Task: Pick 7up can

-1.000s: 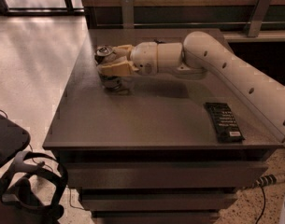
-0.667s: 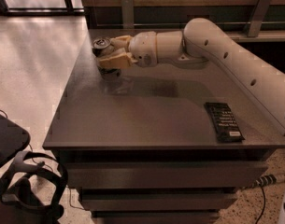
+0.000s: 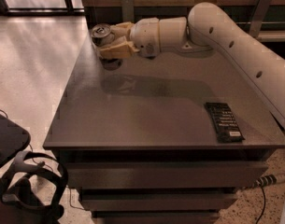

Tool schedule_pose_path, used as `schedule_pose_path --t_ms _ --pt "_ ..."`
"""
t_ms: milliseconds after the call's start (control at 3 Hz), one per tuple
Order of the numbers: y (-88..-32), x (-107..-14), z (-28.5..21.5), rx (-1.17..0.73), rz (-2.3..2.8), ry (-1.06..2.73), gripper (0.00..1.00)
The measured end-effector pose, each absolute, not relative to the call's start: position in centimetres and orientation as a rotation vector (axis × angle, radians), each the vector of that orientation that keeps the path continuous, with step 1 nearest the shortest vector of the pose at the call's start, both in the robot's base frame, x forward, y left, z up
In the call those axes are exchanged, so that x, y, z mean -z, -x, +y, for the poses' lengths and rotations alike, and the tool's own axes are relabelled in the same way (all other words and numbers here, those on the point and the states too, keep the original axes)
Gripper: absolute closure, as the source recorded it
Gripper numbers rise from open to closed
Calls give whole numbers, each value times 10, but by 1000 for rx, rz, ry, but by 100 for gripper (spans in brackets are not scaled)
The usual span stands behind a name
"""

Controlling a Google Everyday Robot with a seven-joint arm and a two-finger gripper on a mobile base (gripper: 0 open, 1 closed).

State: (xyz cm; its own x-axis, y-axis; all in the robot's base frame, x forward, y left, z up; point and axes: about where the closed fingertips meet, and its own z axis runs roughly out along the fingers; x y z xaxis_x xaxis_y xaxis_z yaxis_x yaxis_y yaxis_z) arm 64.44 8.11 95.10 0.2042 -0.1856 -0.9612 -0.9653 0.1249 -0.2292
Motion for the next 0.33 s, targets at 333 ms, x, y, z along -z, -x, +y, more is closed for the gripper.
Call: schedule_pose_path --t_ms 333 --pt "-644 -952 81 -851 1226 1319 100"
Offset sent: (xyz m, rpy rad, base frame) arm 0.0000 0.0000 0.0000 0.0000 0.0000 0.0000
